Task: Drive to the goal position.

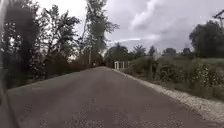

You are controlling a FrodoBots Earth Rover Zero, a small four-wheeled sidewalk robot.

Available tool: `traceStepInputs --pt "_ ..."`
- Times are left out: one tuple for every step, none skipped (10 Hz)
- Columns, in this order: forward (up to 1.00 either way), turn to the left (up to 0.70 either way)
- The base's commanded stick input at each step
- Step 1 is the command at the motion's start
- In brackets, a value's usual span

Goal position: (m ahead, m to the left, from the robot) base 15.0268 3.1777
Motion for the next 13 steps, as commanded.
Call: traceStepInputs --pt "0.70 0.00" --pt "0.70 0.00" --pt "0.70 0.00" --pt "0.70 0.00" --pt "0.70 0.00" --pt "0.70 0.00" --pt "0.70 0.00" --pt "0.70 0.00" --pt "0.70 0.00" --pt "0.70 0.00" --pt "0.70 0.00" --pt "0.70 0.00" --pt "0.70 0.00"
